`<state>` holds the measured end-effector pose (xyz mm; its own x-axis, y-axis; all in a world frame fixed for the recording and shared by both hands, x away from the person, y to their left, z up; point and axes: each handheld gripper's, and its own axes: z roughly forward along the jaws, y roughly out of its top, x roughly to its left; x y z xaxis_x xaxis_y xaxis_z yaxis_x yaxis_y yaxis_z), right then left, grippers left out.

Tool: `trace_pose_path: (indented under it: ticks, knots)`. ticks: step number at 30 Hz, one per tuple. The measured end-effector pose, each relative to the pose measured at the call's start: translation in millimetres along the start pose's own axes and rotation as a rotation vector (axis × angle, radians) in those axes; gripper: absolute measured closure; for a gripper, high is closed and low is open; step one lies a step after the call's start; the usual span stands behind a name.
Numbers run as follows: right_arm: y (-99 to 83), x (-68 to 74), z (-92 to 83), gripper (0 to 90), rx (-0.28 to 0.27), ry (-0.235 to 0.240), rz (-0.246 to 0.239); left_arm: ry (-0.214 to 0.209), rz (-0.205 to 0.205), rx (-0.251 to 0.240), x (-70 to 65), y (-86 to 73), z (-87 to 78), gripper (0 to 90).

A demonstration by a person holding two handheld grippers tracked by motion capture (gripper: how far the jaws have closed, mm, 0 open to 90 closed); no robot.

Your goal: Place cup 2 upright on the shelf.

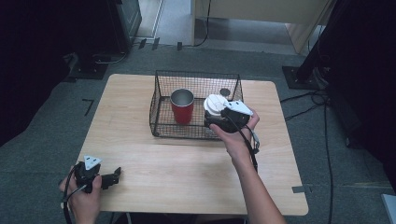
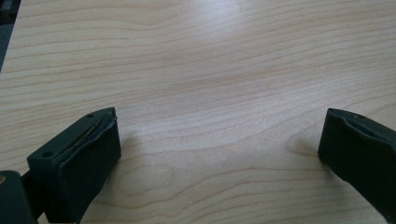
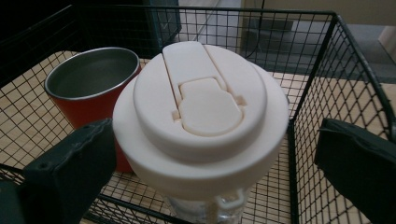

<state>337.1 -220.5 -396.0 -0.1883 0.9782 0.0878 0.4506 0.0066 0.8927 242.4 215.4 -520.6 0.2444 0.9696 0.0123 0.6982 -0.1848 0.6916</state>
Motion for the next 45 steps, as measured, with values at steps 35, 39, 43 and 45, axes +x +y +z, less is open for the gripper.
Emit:
trace_pose_path:
  ticks: [35,39,43,45]
  knots:
    - [-51.4,-47.3,-62.4,0.0,-0.063,-0.023,0.011,0.000,0.002,0.001,0.1,0.0,-0.1,0.0]
    - [-60.2,-54.2,-65.2,0.0,-0.062,-0.032,0.019,0.000,0.002,0.001,0.1,0.0,0.0,0.0]
    - [-68.9,-62.6,-68.2,0.0,-0.058,-0.046,0.027,0.000,0.002,0.000,0.1,0.0,0.0,0.0]
    - [-73.5,-66.7,-69.8,0.0,-0.054,-0.052,0.032,0.000,0.001,-0.001,0.1,-0.1,0.0,0.0]
